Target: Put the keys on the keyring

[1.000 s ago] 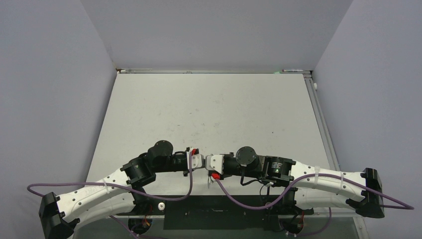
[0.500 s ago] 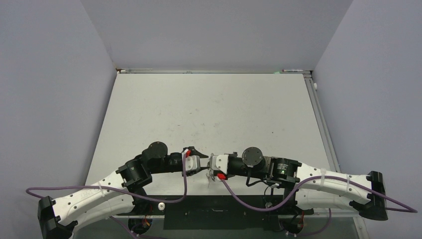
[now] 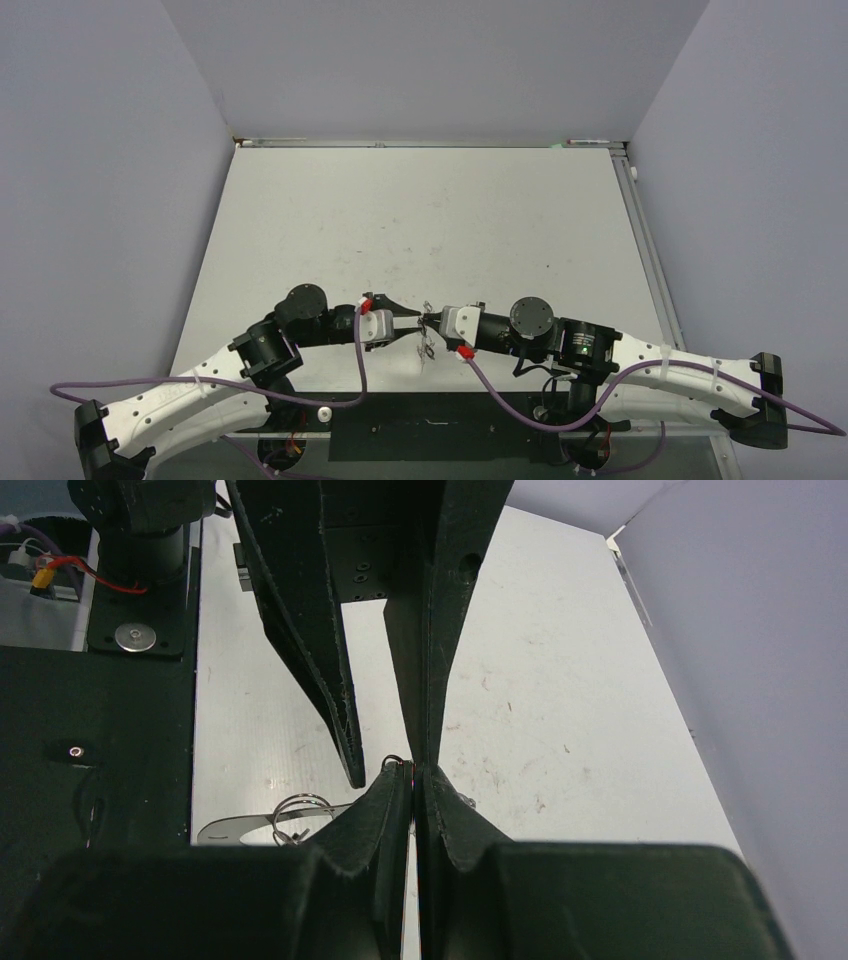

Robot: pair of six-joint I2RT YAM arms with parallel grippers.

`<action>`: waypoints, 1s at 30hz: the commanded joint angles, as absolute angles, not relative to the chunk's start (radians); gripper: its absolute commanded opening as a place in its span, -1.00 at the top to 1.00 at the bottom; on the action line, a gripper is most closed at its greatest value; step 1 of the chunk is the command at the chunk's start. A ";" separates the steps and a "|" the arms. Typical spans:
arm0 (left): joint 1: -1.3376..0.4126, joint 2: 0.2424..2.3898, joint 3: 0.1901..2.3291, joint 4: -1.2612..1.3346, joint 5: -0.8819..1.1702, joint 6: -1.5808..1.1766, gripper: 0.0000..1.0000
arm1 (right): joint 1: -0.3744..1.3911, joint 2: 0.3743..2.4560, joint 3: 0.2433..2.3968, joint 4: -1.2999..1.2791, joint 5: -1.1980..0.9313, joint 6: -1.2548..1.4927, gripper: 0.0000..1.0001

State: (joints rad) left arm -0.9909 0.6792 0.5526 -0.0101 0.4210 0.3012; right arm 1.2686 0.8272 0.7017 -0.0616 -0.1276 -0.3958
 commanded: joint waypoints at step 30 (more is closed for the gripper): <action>-0.981 0.693 0.573 0.048 0.448 0.298 1.00 | 1.259 0.726 0.627 0.212 -0.067 -0.291 0.90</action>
State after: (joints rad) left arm -0.9817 0.6838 0.5526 0.0406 0.4320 0.2958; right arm 1.2682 0.7578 0.6350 0.0341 -0.0910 -0.3393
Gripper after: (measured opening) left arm 0.006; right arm 0.060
